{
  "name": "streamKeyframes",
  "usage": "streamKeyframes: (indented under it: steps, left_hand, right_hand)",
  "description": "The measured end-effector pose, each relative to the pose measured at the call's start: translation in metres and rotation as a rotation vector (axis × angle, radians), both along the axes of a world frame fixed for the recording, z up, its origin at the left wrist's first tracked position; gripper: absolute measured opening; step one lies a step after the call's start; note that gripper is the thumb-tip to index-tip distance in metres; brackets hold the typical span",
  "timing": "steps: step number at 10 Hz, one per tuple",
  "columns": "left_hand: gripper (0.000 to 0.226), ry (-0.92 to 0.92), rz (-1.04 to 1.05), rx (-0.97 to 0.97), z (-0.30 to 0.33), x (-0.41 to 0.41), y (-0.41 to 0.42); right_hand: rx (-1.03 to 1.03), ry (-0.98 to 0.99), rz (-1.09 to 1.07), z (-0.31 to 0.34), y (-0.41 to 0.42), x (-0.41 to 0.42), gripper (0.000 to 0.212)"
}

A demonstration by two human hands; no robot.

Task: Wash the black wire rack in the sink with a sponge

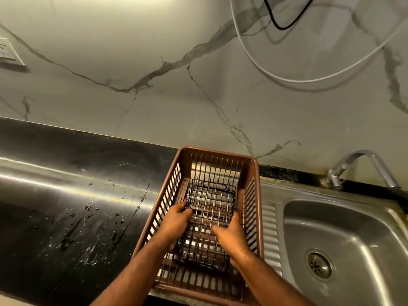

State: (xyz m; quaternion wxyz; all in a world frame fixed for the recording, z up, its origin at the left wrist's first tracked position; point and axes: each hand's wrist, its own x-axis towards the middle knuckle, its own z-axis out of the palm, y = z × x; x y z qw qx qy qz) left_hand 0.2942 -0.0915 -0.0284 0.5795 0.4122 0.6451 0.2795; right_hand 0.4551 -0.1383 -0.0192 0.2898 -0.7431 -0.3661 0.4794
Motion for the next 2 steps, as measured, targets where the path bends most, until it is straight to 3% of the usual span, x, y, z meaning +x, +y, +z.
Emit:
streamKeyframes:
  steps: [2]
  left_hand:
    - [0.054,0.036,-0.022,0.034,0.003,-0.0005,0.0017]
  right_hand:
    - [0.024,0.015,0.008,0.0213,-0.0059,-0.0042,0.101]
